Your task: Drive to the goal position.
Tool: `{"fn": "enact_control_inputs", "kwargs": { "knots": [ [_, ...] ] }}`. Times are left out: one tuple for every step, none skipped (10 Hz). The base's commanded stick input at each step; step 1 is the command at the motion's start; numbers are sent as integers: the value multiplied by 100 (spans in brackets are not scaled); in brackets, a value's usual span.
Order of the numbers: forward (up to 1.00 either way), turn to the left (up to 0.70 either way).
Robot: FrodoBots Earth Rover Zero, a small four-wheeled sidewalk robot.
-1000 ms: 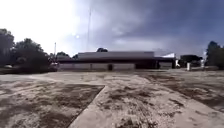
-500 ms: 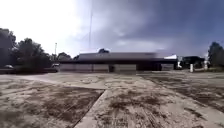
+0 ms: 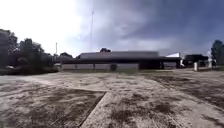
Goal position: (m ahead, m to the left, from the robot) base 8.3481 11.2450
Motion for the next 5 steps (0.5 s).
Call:
{"fn": "enact_control_inputs", "kwargs": {
  "knots": [
    [70, 26],
    [70, 33],
    [70, 35],
    [70, 35],
    [70, 35]
  ]
}}
